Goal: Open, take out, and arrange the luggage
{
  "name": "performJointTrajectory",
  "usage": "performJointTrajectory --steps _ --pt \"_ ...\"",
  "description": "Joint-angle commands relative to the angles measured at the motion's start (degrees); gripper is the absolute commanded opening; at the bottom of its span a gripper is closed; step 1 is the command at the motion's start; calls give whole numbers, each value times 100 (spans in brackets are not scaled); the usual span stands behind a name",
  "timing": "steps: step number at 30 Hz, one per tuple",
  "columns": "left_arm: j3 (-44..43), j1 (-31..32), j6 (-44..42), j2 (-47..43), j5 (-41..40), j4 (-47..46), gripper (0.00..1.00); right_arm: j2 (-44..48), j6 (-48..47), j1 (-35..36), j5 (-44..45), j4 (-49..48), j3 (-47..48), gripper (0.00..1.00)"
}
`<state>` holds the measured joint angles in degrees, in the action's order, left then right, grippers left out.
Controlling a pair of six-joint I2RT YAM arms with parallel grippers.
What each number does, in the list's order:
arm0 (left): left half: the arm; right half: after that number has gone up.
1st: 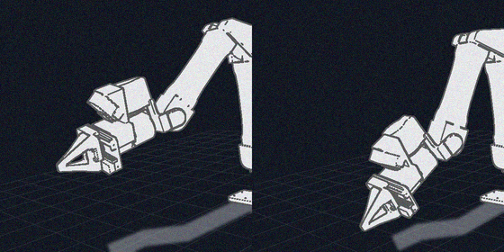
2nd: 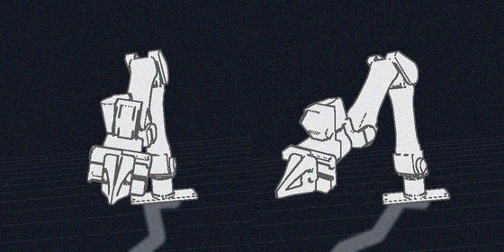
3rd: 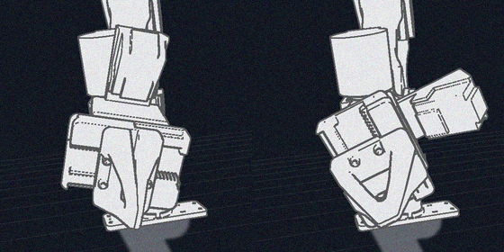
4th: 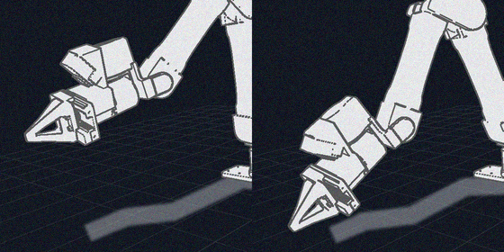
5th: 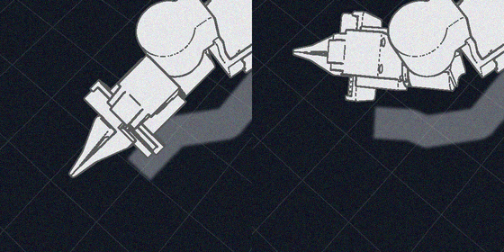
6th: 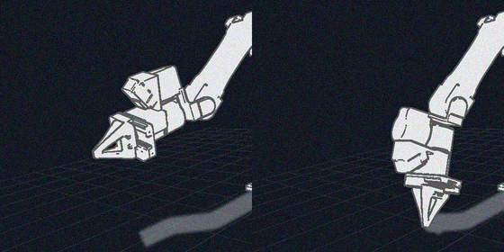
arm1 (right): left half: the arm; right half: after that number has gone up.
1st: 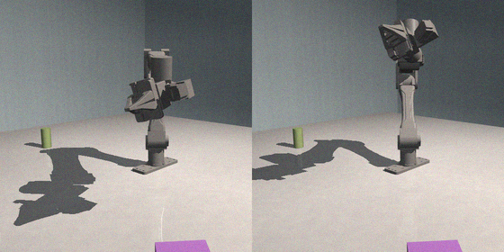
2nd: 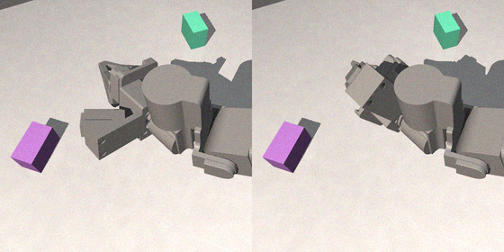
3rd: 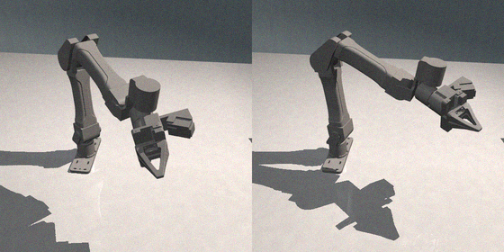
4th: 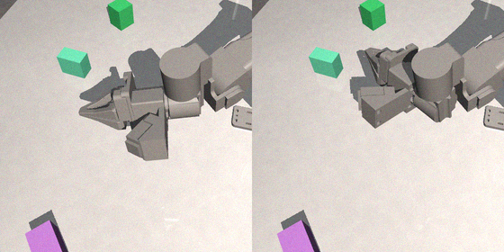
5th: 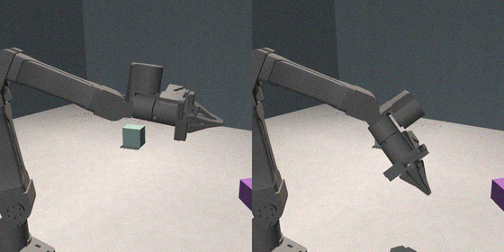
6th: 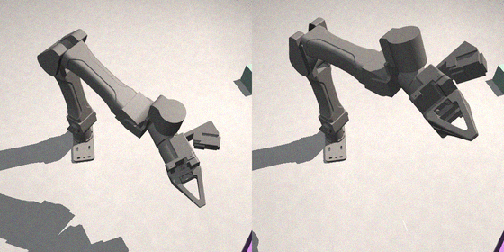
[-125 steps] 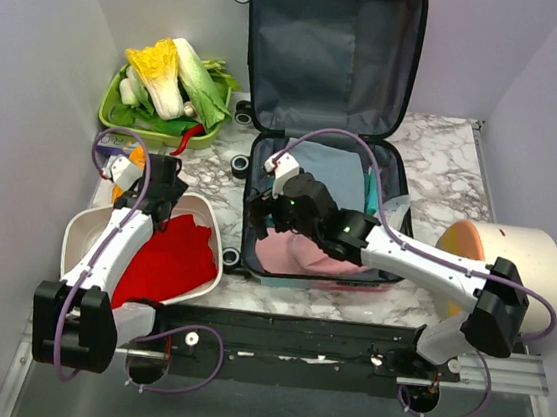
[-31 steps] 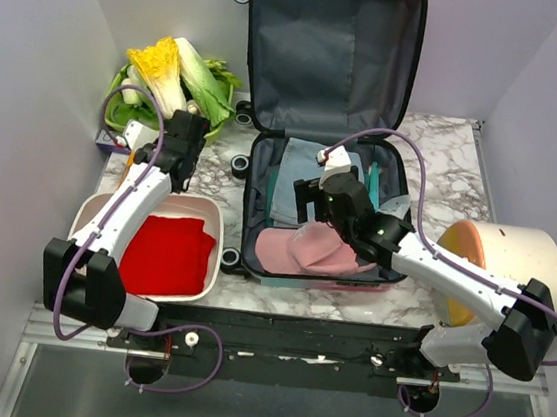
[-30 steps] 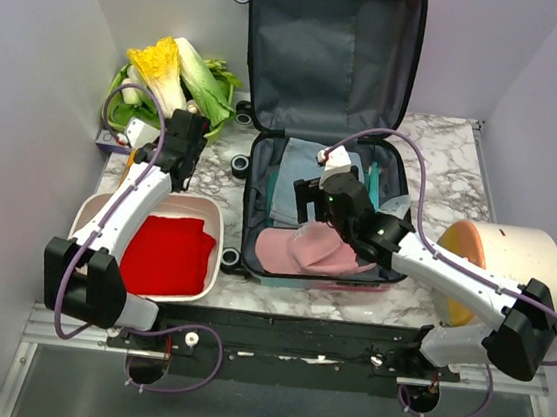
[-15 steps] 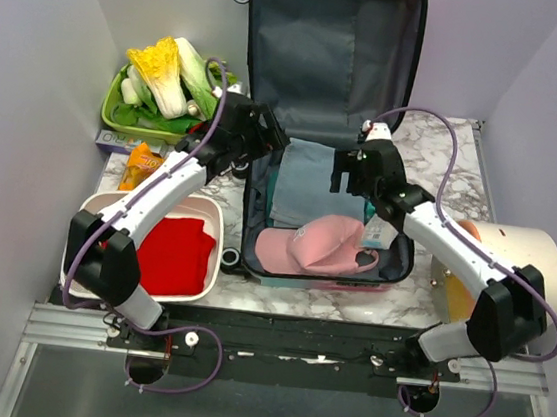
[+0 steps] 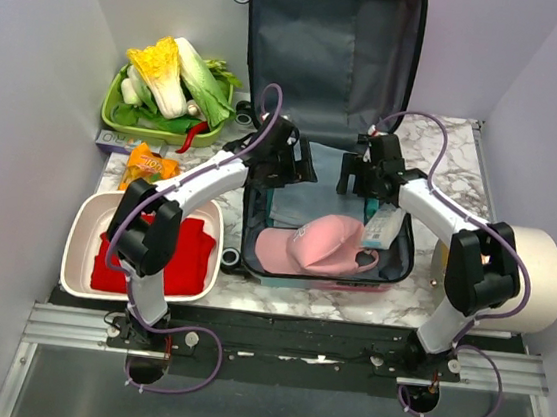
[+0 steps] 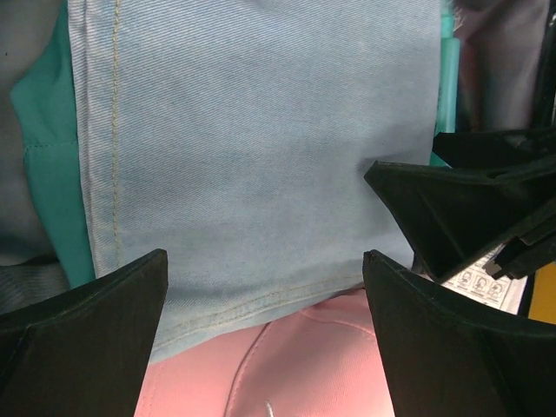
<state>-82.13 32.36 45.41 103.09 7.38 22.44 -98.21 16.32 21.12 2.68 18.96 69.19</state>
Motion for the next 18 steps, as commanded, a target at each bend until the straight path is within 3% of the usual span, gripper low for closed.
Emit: performJointTrajectory --steps 1,10,13,16,18 --pt "-155 7 21 132 80 77 99 -215 -120 -21 -724 55 262 96" --pt "-23 16 188 361 -26 68 99 -172 -234 -21 -997 -33 156 94" --pt "39 7 249 396 -35 77 99 -268 -138 -21 -735 -7 113 93" --pt "100 7 284 379 -87 68 99 -295 -146 -12 -435 -50 -28 89" --pt "109 7 302 370 -105 77 99 -356 -155 -21 -513 -59 -19 75"
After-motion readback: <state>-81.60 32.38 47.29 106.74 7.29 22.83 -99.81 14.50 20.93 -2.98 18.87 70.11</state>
